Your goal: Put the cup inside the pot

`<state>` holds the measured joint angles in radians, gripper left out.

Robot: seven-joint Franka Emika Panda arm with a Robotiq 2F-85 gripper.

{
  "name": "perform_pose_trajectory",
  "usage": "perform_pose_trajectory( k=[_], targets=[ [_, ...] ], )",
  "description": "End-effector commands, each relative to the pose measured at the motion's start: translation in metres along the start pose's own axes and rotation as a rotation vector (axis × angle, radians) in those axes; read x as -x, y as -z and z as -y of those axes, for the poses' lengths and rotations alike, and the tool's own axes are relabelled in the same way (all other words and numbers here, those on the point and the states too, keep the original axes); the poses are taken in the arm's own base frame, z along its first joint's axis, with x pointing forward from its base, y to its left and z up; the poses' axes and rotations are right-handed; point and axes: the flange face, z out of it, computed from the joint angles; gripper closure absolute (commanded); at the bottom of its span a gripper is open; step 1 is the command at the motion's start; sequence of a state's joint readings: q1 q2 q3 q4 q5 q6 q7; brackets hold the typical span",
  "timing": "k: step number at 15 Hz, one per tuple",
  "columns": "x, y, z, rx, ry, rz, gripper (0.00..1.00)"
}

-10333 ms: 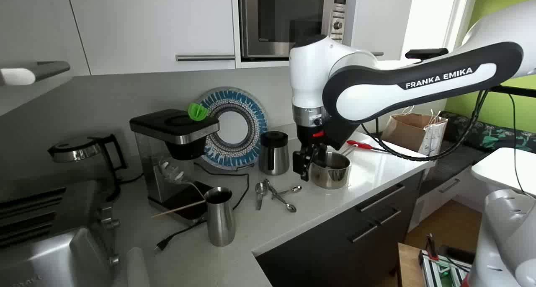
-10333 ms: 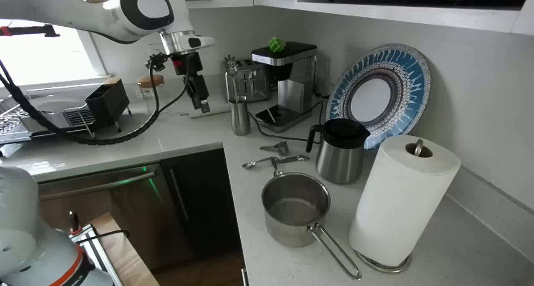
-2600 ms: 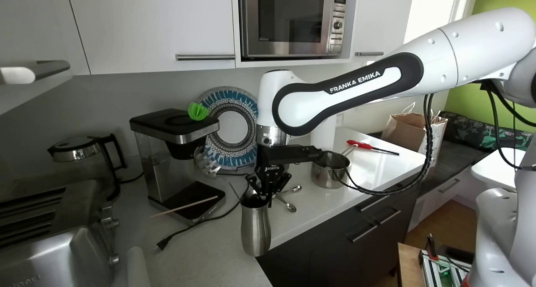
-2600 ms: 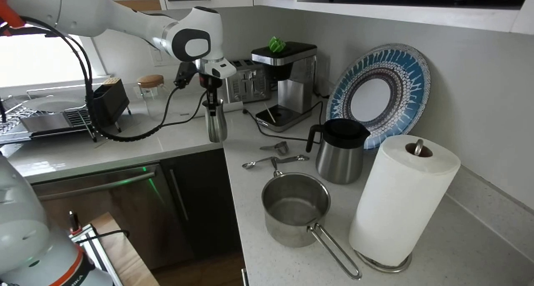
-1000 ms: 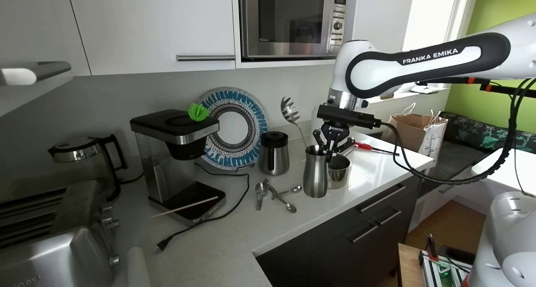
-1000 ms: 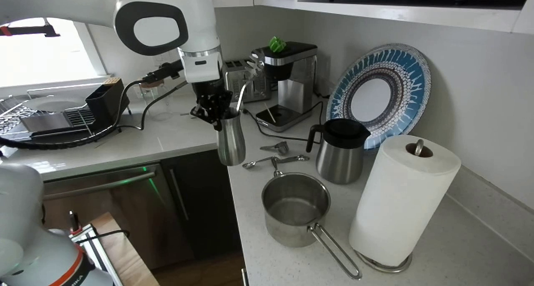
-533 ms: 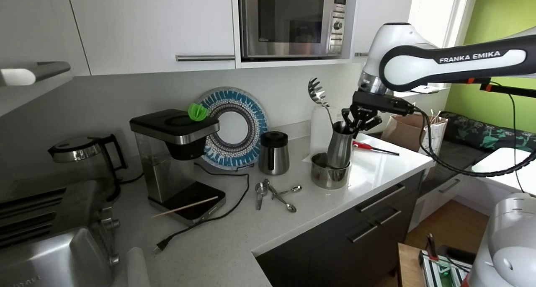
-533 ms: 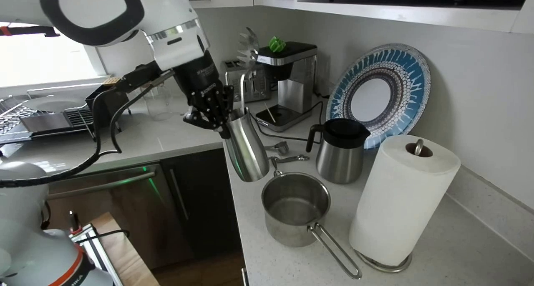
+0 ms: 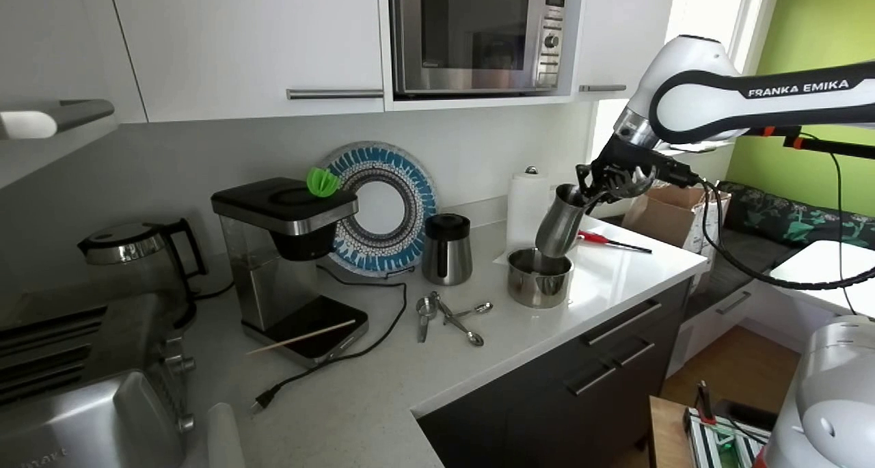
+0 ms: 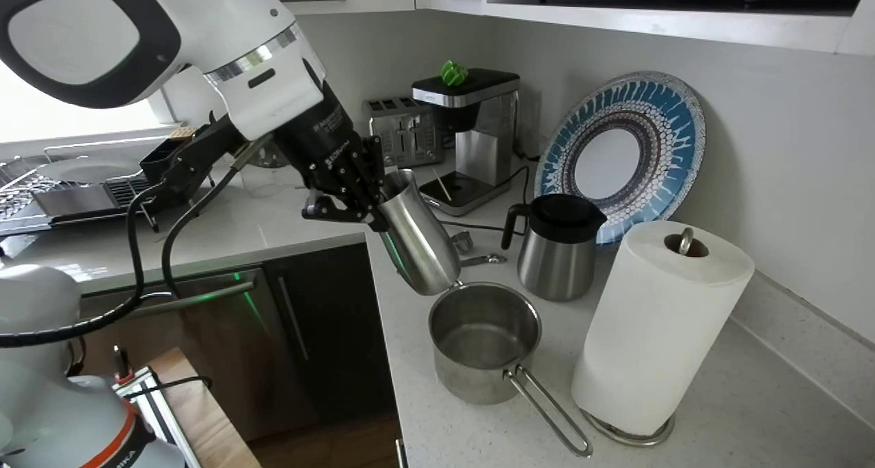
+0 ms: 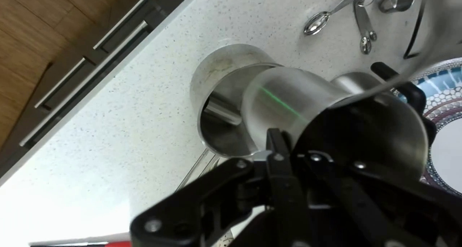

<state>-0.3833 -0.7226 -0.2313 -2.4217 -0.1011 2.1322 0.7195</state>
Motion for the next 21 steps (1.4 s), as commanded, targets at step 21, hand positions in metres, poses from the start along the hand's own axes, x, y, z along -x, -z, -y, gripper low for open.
perform_pose_trajectory(
  k=[21],
  targets=[
    [-0.082, -0.118, 0.019, 0.014, -0.046, 0.247, 0.99]
  ],
)
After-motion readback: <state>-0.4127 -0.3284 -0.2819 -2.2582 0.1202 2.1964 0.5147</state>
